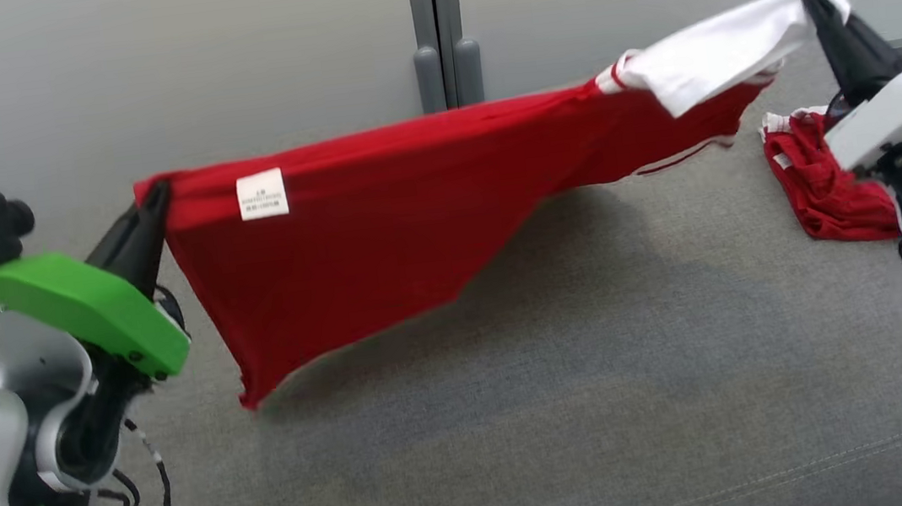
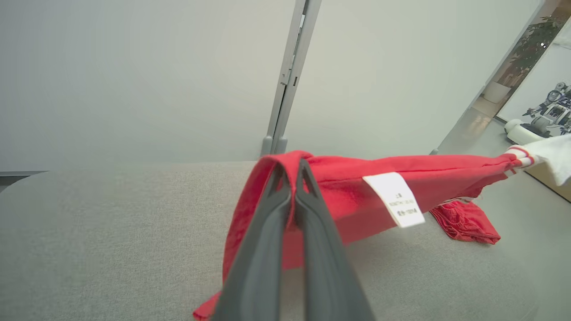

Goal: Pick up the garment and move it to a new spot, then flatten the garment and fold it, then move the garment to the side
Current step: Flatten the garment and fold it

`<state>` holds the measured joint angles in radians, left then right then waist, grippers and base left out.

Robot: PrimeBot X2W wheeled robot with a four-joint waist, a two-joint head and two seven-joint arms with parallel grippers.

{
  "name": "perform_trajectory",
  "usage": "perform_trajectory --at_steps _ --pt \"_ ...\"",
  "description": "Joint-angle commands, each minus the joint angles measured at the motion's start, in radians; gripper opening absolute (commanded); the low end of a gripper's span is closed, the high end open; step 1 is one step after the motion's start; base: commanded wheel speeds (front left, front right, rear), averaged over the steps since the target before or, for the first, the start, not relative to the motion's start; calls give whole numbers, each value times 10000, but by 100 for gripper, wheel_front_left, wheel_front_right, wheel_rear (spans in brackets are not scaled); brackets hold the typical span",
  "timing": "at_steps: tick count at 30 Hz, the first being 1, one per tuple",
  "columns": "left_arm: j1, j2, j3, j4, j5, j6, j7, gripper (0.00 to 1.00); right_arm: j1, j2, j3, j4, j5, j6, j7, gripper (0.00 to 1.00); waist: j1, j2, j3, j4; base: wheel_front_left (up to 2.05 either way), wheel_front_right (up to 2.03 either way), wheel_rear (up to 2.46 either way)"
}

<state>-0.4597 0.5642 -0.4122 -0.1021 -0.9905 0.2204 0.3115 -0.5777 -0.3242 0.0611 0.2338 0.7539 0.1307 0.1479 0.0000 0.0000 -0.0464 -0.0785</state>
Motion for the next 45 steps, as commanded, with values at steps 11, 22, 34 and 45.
perform_trajectory --at_steps 11,22,34,45 --pt "-2604 291 91 95 -174 245 1580 0 -2203 83 -775 -1226 -1109 -2 1467 0 0 0 -369 -288 0 0 0" --pt "-4747 -171 -634 2296 325 376 2685 0 -4464 731 -232 344 -2114 -2 2181 0 0 0 754 -445 0 0 0" --pt "-9961 -1028 -219 5166 2861 364 -1232 0 -9675 1857 -1274 3566 -5507 -9 -2751 0 0 0 4831 -920 0 0 0" --pt "-11812 -2028 -373 7886 3299 -351 -3405 0 -11524 2615 -2935 6102 -7120 -8 -4123 0 0 0 6642 -986 0 0 0"
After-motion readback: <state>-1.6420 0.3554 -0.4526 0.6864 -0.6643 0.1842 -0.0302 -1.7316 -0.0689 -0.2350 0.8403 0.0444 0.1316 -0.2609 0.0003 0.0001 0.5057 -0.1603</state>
